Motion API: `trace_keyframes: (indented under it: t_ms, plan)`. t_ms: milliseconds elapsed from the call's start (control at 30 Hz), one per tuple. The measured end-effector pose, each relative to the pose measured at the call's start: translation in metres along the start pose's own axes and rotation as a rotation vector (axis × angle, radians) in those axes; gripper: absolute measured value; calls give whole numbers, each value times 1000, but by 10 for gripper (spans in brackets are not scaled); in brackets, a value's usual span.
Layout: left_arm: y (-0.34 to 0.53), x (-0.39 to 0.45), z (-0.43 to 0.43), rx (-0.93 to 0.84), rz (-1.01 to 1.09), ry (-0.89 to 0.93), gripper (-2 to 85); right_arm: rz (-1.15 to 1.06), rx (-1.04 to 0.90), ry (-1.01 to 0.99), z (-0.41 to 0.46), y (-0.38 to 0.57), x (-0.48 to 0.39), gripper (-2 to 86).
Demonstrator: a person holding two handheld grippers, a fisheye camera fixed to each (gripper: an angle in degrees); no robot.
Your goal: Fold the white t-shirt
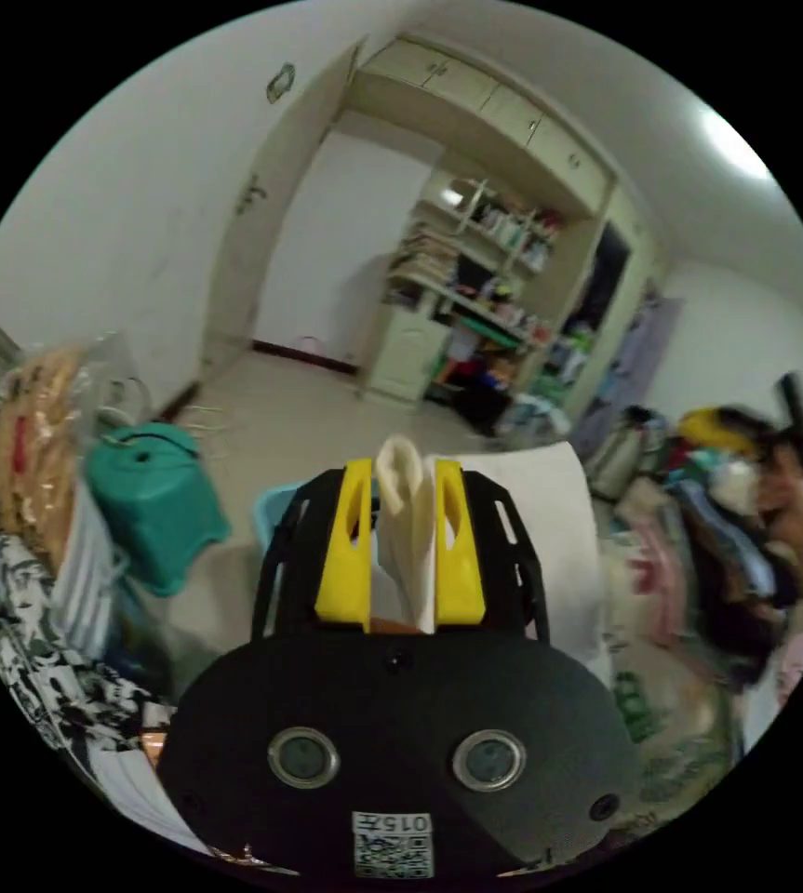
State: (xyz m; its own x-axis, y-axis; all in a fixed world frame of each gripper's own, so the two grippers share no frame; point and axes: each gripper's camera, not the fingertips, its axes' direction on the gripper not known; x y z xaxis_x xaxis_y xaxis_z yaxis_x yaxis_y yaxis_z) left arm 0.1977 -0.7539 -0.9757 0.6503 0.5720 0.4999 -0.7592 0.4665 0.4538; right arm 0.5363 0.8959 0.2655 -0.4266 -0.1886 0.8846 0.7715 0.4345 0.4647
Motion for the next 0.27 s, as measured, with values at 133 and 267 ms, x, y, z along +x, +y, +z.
trace_keyframes:
  t_ms: [133,267]
  plan:
    - [30,-11,-6,-21,-1,75,104,-35,39,354,-82,66,24,129]
    - [53,17,-21,-63,68,201,94,170,-50,660,-126,101,105,146]
